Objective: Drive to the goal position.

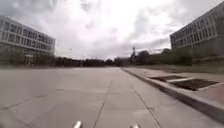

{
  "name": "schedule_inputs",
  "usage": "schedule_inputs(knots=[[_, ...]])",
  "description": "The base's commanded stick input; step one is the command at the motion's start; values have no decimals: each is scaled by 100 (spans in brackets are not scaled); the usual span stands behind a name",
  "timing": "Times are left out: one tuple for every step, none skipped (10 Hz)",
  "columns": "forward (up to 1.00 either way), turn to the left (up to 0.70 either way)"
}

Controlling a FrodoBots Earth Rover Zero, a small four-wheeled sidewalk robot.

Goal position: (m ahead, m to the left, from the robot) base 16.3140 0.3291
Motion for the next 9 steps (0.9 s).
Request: schedule_inputs(knots=[[100, 0], [100, 0], [100, 0], [100, 0], [100, 0], [100, 0], [100, 0], [100, 0], [100, 0]])
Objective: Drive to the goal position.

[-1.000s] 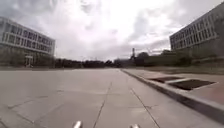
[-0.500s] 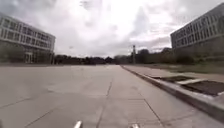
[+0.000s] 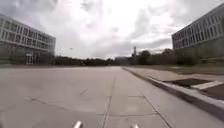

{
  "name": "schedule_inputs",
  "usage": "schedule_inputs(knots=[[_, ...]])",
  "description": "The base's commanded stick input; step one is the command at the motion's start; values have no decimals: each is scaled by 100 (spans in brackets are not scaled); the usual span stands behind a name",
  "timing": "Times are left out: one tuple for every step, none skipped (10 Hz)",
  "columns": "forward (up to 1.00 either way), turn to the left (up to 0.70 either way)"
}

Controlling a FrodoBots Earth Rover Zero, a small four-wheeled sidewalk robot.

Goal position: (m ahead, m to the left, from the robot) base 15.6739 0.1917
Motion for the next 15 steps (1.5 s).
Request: schedule_inputs(knots=[[100, 0], [100, 0], [100, 0], [100, 0], [100, 0], [100, 0], [100, 0], [100, 0], [100, 0], [100, 0], [100, 0], [100, 0], [100, 0], [100, 0], [100, 0]])
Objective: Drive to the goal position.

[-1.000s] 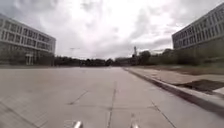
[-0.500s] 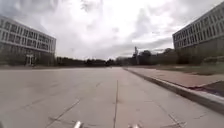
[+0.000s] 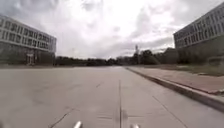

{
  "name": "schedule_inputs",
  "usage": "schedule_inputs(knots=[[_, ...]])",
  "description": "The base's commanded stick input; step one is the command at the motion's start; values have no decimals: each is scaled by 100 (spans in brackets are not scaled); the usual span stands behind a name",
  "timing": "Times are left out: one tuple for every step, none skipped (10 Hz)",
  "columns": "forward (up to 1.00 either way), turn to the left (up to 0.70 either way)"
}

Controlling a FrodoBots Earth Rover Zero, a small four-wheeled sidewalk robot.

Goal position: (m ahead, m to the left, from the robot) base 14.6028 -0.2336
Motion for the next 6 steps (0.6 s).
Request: schedule_inputs(knots=[[100, 0], [100, 0], [100, 0], [100, 0], [100, 0], [100, 0]])
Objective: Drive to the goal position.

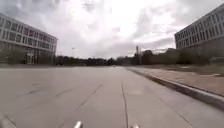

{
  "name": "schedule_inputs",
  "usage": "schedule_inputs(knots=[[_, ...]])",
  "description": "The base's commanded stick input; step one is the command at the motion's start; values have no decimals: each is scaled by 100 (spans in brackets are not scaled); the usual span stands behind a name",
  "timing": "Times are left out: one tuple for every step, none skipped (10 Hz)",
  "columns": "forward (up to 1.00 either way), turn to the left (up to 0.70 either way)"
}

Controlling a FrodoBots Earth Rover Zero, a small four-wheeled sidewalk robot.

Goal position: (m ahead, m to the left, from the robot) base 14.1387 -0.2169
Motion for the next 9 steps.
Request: schedule_inputs(knots=[[100, 0], [100, 0], [100, 0], [100, 0], [100, 0], [100, 0], [100, 0], [100, 0], [100, 0]])
